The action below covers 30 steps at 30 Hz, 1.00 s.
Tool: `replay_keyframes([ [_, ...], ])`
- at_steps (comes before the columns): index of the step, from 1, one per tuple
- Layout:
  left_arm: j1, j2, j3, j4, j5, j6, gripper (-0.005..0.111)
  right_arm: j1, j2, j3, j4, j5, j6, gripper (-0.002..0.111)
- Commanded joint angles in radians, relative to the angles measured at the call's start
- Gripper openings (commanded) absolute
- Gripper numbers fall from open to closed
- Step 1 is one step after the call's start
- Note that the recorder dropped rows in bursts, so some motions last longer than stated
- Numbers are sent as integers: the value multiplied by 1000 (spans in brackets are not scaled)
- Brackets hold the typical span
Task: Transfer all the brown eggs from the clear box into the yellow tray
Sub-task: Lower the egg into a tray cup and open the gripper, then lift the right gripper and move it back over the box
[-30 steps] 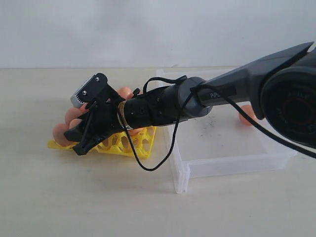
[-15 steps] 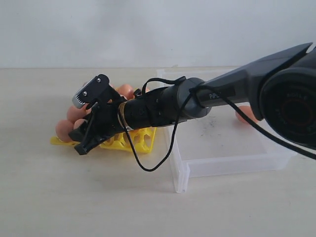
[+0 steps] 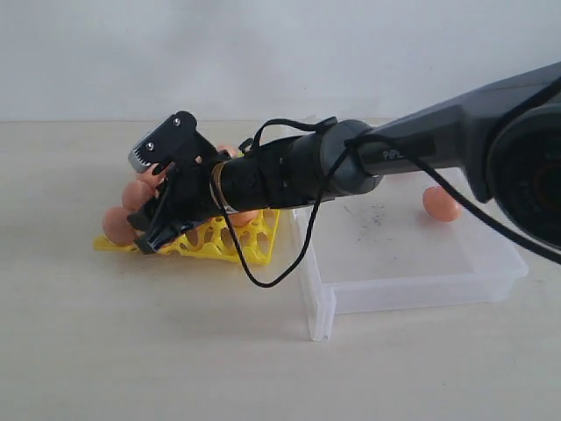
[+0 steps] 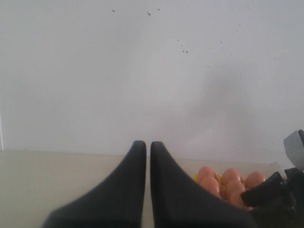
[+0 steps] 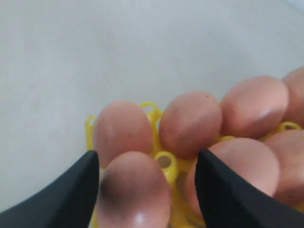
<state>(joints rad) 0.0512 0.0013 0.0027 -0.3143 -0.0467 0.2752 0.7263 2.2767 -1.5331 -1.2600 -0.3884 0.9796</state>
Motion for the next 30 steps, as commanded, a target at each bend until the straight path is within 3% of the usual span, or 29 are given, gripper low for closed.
replay_keyframes([
  [1, -4, -1, -3, -5, -6, 3, 4, -8, -64, -4, 7, 76, 16, 54],
  [5, -4, -1, -3, -5, -6, 3, 4, -8, -81, -2, -73, 81, 168, 51],
  [10, -4, -1, -3, -5, -6, 3, 4, -8, -78, -2, -300, 73, 406, 19],
  [12, -4, -1, -3, -5, -6, 3, 4, -8, -86, -2, -443, 145, 526, 2],
  [13, -4, -1, -3, -5, -6, 3, 4, -11, -113, 0, -484, 205, 622, 0],
  [16, -4, -1, -3, -5, -6, 3, 4, -71, -222, 34, -484, 185, 671, 0],
  [18, -4, -1, -3, -5, -6, 3, 4, -178, -316, 52, -484, 9, 814, 0],
  [19, -4, -1, -3, -5, -6, 3, 4, -277, -361, 53, -484, -161, 923, 0],
  [22, -4, -1, -3, -5, -6, 3, 4, -514, -372, 64, -484, -700, 717, 0],
  [24, -4, -1, -3, -5, -6, 3, 4, -615, -387, 113, -484, -833, 639, 0],
  [25, -4, -1, -3, -5, -6, 3, 4, -639, -410, 157, -484, -828, 572, 0],
  [27, -4, -1, -3, -5, -6, 3, 4, -651, -479, 270, -484, -591, 391, 0],
  [30, -4, -1, -3, -5, -6, 3, 4, -581, -564, 409, -484, 16, 127, 0],
])
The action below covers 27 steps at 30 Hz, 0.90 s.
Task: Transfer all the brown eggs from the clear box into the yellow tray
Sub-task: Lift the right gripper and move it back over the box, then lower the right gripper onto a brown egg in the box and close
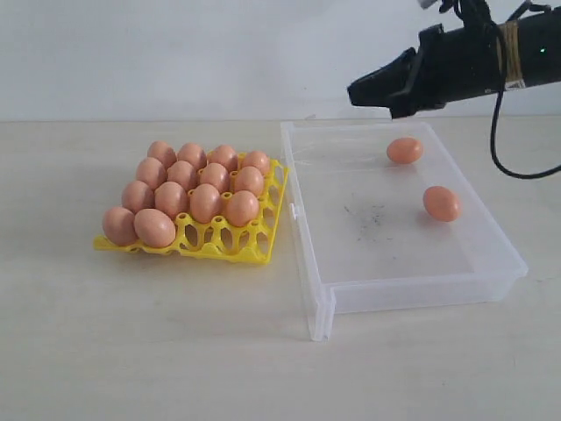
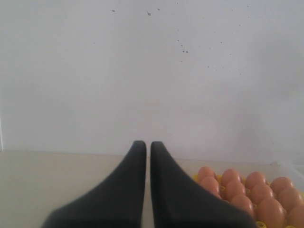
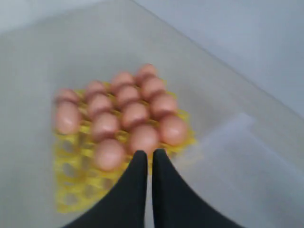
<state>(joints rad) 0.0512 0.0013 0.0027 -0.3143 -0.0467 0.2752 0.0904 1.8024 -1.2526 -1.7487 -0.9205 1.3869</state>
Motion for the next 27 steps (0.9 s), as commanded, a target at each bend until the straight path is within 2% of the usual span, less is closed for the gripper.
replay_keyframes([
  [1, -4, -1, -3, -5, -6, 3, 4, 83, -96, 149, 4, 701, -346, 0],
  [3, -4, -1, -3, -5, -6, 3, 4, 126, -84, 173, 4, 1021, -476, 0],
  [4, -4, -1, -3, -5, -6, 3, 4, 135, -76, 174, 4, 1110, -524, 0],
  [5, -4, -1, -3, -5, -6, 3, 4, 139, -65, 174, 4, 1154, -576, 0],
  [7, -4, -1, -3, -5, -6, 3, 4, 148, -58, 170, 172, 1175, -760, 0],
  [10, -4, -1, -3, -5, -6, 3, 4, 149, -19, 82, 700, 1238, -1076, 0],
  [13, -4, -1, -3, -5, -6, 3, 4, 149, 76, -149, 1288, 1604, -1494, 0],
  [14, -4, -1, -3, -5, -6, 3, 4, 144, 121, -241, 1464, 1823, -1632, 0],
  [15, -4, -1, -3, -5, -6, 3, 4, 139, 165, -324, 1623, 1967, -1705, 0],
  [17, -4, -1, -3, -5, -6, 3, 4, 139, 270, -485, 1882, 2113, -1668, 0],
  [20, -4, -1, -3, -5, -6, 3, 4, 171, 321, -524, 1909, 2121, -1658, 5],
  [22, -4, -1, -3, -5, -6, 3, 4, 184, 335, -524, 1819, 2104, -1658, 28],
  [23, -4, -1, -3, -5, -6, 3, 4, 185, 339, -524, 1765, 2096, -1627, 49],
  [24, -4, -1, -3, -5, -6, 3, 4, 185, 341, -524, 1711, 2101, -1583, 64],
  [25, -4, -1, -3, -5, -6, 3, 4, 185, 343, -524, 1688, 2108, -1579, 62],
  [27, -4, -1, -3, -5, -6, 3, 4, 183, 360, -524, 1665, 2101, -1579, 49],
])
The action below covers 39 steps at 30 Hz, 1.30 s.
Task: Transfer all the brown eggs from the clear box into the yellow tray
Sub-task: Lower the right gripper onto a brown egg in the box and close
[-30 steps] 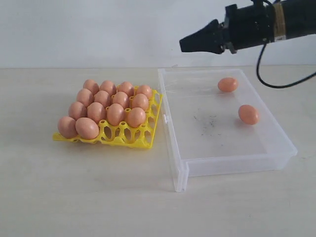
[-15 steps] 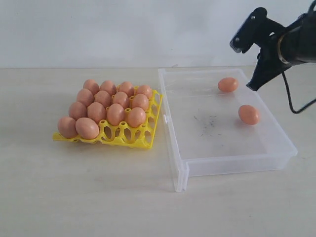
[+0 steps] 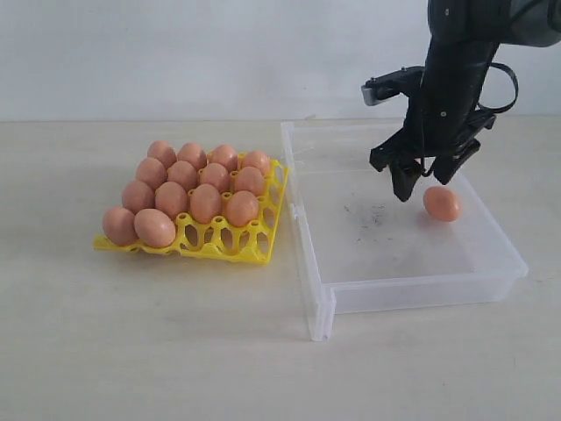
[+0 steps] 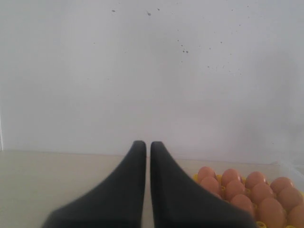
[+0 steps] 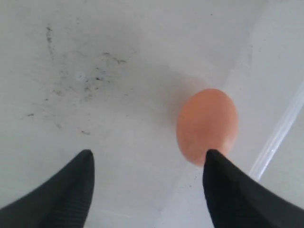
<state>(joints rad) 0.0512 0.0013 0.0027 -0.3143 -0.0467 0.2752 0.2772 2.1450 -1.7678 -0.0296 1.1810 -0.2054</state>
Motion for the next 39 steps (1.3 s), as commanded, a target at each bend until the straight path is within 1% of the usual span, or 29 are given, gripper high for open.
replay_keyframes([
  [1, -4, -1, -3, -5, -6, 3, 4, -8, 31, -9, -50, -24, 13, 41],
  [2, -4, -1, -3, -5, -6, 3, 4, -10, 43, -9, -54, -40, 21, 39],
  [7, -4, -1, -3, -5, -6, 3, 4, -21, 103, -13, -62, -104, 25, 40],
  [9, -4, -1, -3, -5, -6, 3, 4, -21, 104, -13, -62, -112, 10, 46],
  [11, -4, -1, -3, -5, -6, 3, 4, -21, 104, -13, -62, -103, -33, 58],
  [13, -4, -1, -3, -5, -6, 3, 4, -21, 104, -13, -72, -94, -43, 62],
  [19, -4, -1, -3, -5, -6, 3, 4, -42, 104, -55, -122, -87, 32, 62],
  [22, -4, -1, -3, -5, -6, 3, 4, -49, 100, -59, -120, -92, 39, 62],
  [26, -4, -1, -3, -5, -6, 3, 4, -49, 100, -59, -175, -89, 42, 62],
  [29, -4, -1, -3, -5, -6, 3, 4, -49, 100, -59, -217, -121, 51, 62],
  [34, -4, -1, -3, -5, -6, 3, 4, -63, 100, -59, -213, -160, 56, 62],
  [39, -4, -1, -3, -5, -6, 3, 4, -121, 100, -59, -175, -148, 71, 62],
])
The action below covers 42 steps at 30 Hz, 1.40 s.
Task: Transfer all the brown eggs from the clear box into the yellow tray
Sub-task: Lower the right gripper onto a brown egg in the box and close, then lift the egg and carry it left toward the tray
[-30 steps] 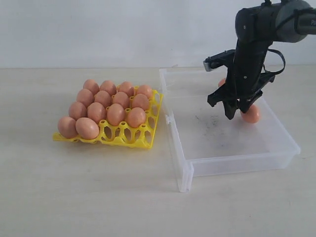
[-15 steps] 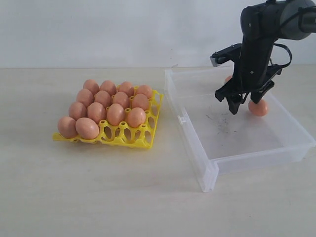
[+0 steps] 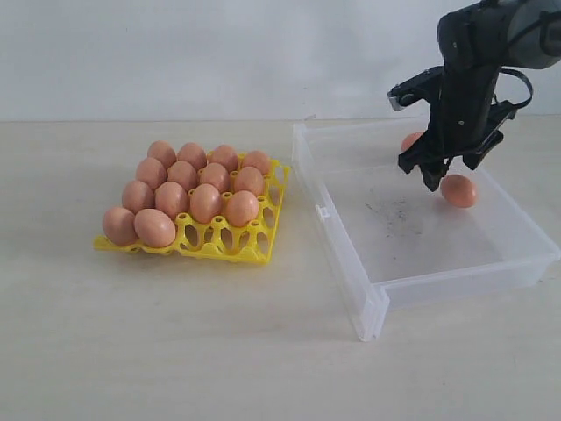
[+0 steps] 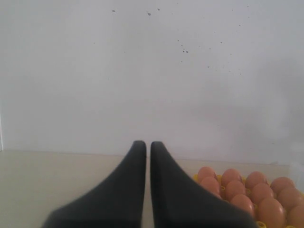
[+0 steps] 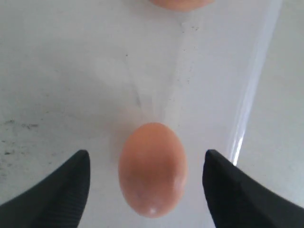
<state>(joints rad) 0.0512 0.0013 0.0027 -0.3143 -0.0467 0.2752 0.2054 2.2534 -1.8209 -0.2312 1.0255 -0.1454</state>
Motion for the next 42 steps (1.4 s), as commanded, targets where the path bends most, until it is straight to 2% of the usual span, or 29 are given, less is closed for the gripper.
replay_keyframes([
  [1, -4, -1, -3, -5, -6, 3, 4, -60, -9, -6, 44, 10, -2, 62],
  [7, -4, -1, -3, -5, -6, 3, 4, -92, -7, -6, 175, 9, -77, 62],
  [18, -4, -1, -3, -5, -6, 3, 4, -94, 96, -6, 175, 32, -70, 62],
  [20, -4, -1, -3, -5, -6, 3, 4, -94, 104, -6, 175, 17, -70, 55],
  [22, -4, -1, -3, -5, -6, 3, 4, -94, 105, -6, 175, 11, -70, 37],
  [25, -4, -1, -3, -5, -6, 3, 4, -94, 103, -6, 188, 8, -70, -1],
  [28, -4, -1, -3, -5, -6, 3, 4, -94, 94, -6, 231, -52, -38, 0],
  [34, -4, -1, -3, -5, -6, 3, 4, -94, 44, 57, 502, -377, -4, 0],
  [37, -4, -1, -3, -5, -6, 3, 4, -86, -15, 229, 697, -673, -99, 0],
  [39, -4, -1, -3, -5, -6, 3, 4, -63, -62, 376, 818, -960, -205, 0],
  [42, -4, -1, -3, -5, -6, 3, 4, -18, -117, 558, 846, -1309, -210, 0],
])
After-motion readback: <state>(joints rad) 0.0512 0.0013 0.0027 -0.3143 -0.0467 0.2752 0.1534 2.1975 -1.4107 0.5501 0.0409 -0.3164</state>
